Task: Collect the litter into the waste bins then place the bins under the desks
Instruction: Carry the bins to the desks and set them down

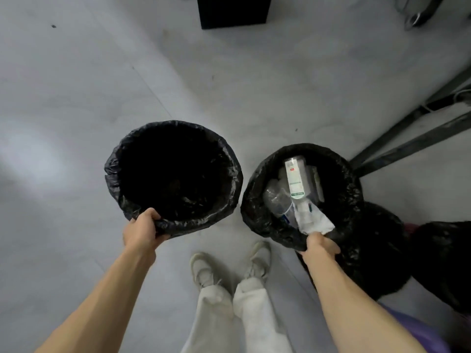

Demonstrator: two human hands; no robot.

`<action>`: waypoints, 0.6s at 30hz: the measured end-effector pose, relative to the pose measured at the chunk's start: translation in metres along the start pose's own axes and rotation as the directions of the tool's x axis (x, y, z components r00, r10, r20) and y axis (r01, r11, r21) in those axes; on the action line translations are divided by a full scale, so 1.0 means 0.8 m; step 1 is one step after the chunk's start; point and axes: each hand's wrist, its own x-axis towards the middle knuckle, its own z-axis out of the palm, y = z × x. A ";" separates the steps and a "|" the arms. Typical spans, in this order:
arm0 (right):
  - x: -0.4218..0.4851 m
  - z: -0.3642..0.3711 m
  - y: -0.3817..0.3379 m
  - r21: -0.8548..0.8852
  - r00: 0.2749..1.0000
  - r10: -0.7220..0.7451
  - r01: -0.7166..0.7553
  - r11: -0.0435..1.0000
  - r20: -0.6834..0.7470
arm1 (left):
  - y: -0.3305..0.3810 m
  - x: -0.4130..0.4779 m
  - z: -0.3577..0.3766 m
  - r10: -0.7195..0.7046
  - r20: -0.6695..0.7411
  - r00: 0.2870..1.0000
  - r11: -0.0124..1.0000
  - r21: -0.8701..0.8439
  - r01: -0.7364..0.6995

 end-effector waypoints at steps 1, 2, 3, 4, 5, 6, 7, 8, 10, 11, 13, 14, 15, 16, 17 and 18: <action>0.010 -0.010 -0.001 0.012 1.000 0.013 -0.013 1.000 -0.012 | -0.001 -0.005 0.007 -0.003 0.010 1.000 1.000 0.012 0.003; 0.019 -0.019 -0.005 0.040 0.999 0.041 -0.041 0.998 -0.010 | -0.003 -0.009 0.015 -0.007 0.023 1.000 1.000 0.025 0.007; 0.031 -0.029 -0.008 0.069 0.997 0.071 -0.072 0.995 0.016 | -0.004 -0.013 0.023 -0.012 0.036 0.999 0.999 0.037 0.010; 0.040 -0.034 -0.012 0.096 0.994 0.093 -0.098 0.991 0.057 | -0.006 -0.016 0.030 -0.016 0.043 0.999 0.999 0.044 0.014; 0.047 -0.038 -0.015 0.097 0.990 0.108 -0.116 0.988 0.092 | -0.006 -0.018 0.036 -0.016 0.046 0.999 0.998 0.056 0.013; 0.052 -0.040 -0.018 0.085 0.986 0.116 -0.126 0.988 0.122 | -0.007 -0.019 0.042 -0.017 0.051 0.999 0.998 0.062 0.014; 0.053 -0.038 -0.019 0.071 0.982 0.119 -0.130 0.989 0.145 | -0.007 -0.020 0.046 -0.019 0.054 0.998 0.998 0.069 0.015; 0.052 -0.036 -0.019 0.049 0.977 0.127 -0.137 0.989 0.172 | -0.008 -0.019 0.050 -0.018 0.054 0.998 0.997 0.073 0.014; 0.044 -0.031 -0.016 0.010 0.962 0.125 -0.131 0.991 0.243 | -0.009 -0.020 0.054 -0.020 0.043 0.999 0.996 0.082 0.016; 0.038 -0.029 -0.015 0.018 0.953 0.110 -0.120 0.993 0.283 | -0.009 -0.021 0.056 -0.017 0.038 0.999 0.996 0.088 0.014; 0.032 -0.023 -0.014 0.032 0.949 0.112 -0.127 0.991 0.294 | -0.006 -0.024 0.054 -0.013 0.045 0.999 0.996 0.091 0.008; 0.029 -0.021 -0.014 0.028 0.957 0.122 -0.134 0.991 0.261 | 0.000 -0.028 0.051 -0.009 0.052 0.999 0.996 0.088 0.004; 0.026 -0.022 -0.015 0.047 0.956 0.139 -0.156 0.987 0.259 | 0.002 -0.032 0.050 -0.009 0.064 0.998 0.997 0.083 0.004; 0.021 -0.019 -0.014 0.026 0.945 0.141 -0.155 0.987 0.295 | 0.009 -0.036 0.044 -0.002 0.064 0.998 0.997 0.082 -0.004; 0.013 -0.017 -0.016 -0.012 0.928 0.139 -0.144 0.989 0.345 | 0.015 -0.040 0.039 0.002 0.062 0.998 0.997 0.081 -0.007; 0.002 -0.016 -0.015 -0.051 0.911 0.147 -0.137 0.989 0.386 | 0.021 -0.045 0.033 0.001 0.056 0.998 0.996 0.084 -0.006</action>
